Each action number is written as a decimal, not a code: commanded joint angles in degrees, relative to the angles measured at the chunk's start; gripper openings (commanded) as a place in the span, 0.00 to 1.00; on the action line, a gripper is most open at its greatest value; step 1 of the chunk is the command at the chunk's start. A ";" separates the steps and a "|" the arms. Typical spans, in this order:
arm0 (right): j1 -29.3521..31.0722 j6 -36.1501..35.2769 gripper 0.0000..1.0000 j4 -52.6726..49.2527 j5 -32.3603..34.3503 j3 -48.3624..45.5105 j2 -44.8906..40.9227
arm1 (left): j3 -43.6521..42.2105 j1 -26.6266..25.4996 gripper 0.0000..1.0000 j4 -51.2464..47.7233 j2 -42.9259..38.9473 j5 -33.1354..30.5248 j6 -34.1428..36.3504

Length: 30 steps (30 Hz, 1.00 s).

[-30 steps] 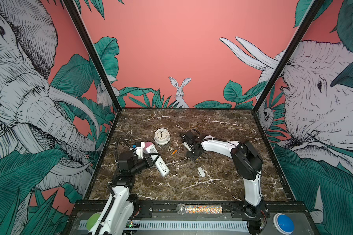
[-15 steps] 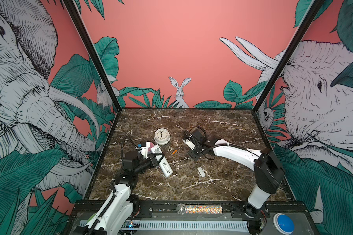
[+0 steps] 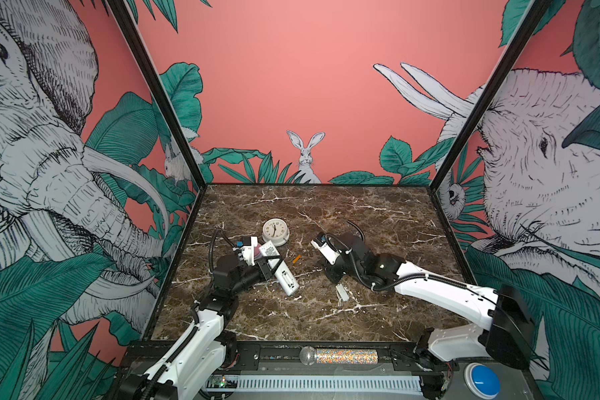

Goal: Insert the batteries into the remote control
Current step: 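Carry the battery with the right gripper toward the remote held by the left gripper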

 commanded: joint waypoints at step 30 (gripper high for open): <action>12.25 5.70 0.01 34.34 5.36 -7.23 1.97 | -0.99 -5.93 0.00 11.83 -0.51 -5.72 -4.67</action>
